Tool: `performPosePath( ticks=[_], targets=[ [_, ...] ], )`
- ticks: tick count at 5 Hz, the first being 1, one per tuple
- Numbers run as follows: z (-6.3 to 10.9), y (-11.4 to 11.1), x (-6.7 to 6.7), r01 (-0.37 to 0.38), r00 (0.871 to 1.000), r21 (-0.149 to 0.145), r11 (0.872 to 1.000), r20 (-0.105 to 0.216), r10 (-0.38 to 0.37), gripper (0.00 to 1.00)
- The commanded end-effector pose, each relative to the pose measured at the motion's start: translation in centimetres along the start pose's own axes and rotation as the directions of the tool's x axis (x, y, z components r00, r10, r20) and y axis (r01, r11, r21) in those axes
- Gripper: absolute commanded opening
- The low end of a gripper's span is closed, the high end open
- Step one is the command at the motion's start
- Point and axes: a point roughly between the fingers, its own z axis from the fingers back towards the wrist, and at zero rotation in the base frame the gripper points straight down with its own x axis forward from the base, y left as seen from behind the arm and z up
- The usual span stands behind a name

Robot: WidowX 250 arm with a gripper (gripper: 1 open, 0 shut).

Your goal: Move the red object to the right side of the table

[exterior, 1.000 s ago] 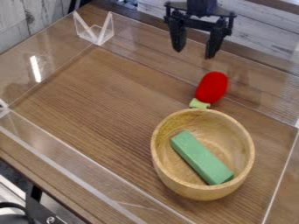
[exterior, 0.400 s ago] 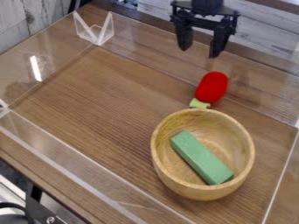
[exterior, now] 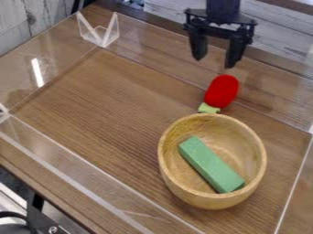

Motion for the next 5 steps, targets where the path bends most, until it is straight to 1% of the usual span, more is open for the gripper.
performPosePath(
  ticks=[1,3,4,5],
  targets=[
    [1.1,-0.9,0.3,0.032,0.999,0.012,0.999,0.040,-0.032,1.00],
    [2.4,-0.4,0.3,0.114,0.992,0.021,0.993,0.050,-0.115,1.00],
    [3.0,0.3,0.6,0.127,0.990,0.026,0.992,0.059,-0.129,1.00],
    [1.9,1.0,0.4,0.155,0.988,0.018,0.988,0.024,-0.155,1.00]
  ],
)
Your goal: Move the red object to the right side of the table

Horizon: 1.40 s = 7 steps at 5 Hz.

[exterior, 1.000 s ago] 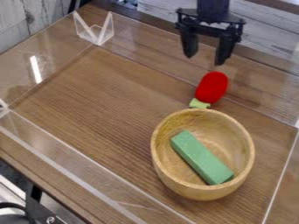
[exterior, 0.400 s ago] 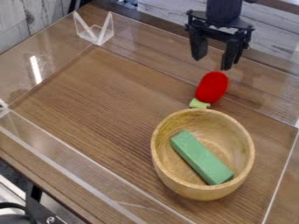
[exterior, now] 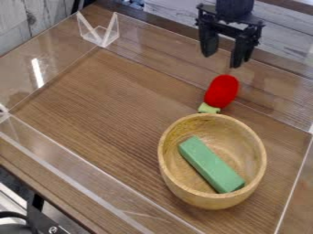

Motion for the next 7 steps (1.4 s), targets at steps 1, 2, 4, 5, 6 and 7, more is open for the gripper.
performPosePath(
  ticks=[1,2,4,5,6,7],
  targets=[
    [1.0,1.0,-0.1,0.031,0.999,0.006,1.000,0.025,-0.031,1.00],
    [1.2,3.3,-1.7,-0.018,0.999,0.010,1.000,0.044,0.017,1.00],
    [4.6,9.7,-5.8,-0.127,0.985,0.048,0.991,0.123,0.121,1.00],
    [5.2,10.7,-6.8,-0.145,0.982,0.058,0.988,0.129,0.136,1.00],
    [4.7,11.9,-7.3,-0.199,0.973,0.061,0.978,0.129,0.190,1.00],
    [4.1,13.5,-7.9,-0.243,0.964,0.069,0.968,0.129,0.233,1.00]
  ],
)
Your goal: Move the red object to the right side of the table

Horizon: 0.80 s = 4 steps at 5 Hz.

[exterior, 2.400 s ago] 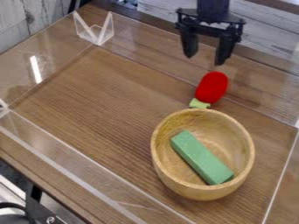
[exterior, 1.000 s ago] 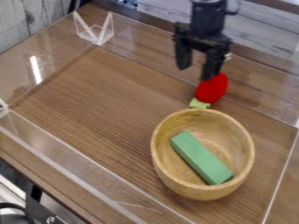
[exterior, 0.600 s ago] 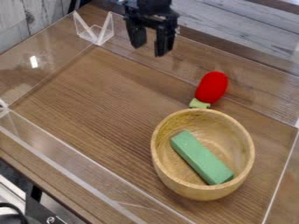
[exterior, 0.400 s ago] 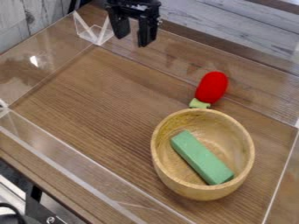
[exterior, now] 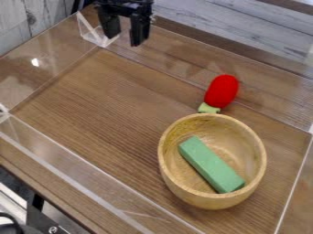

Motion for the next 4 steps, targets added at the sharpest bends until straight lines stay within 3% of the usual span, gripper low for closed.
performPosePath(
  ticks=[1,3,4],
  targets=[
    [-0.1,0.9,0.1,-0.051,0.998,0.027,0.998,0.033,0.050,1.00],
    [-2.4,2.3,0.3,-0.083,0.996,0.042,0.996,0.024,0.082,1.00],
    [-1.5,3.7,0.4,-0.080,0.996,0.046,0.996,0.030,0.078,1.00]
  ],
)
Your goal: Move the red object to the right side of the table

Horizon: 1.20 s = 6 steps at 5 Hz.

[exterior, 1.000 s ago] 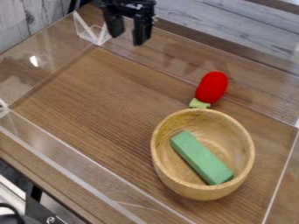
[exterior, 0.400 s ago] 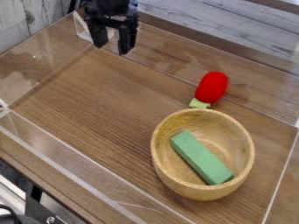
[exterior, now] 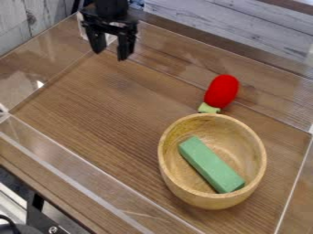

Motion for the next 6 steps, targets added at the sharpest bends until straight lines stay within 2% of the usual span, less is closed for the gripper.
performPosePath(
  ticks=[1,2,3,4,5,6],
  targets=[
    [2.6,1.9,1.0,0.009,0.998,0.026,1.000,0.056,-0.010,1.00],
    [2.4,2.3,1.2,0.075,0.996,0.023,0.997,0.051,-0.076,1.00],
    [1.9,2.4,1.5,0.116,0.992,0.019,0.993,0.048,-0.117,1.00],
    [1.7,3.5,2.4,0.134,0.990,0.013,0.991,0.049,-0.134,1.00],
    [1.6,4.3,2.9,0.139,0.989,0.010,0.990,0.042,-0.139,0.00],
    [1.9,4.6,2.3,0.172,0.985,0.003,0.985,0.032,-0.172,1.00]
  ],
)
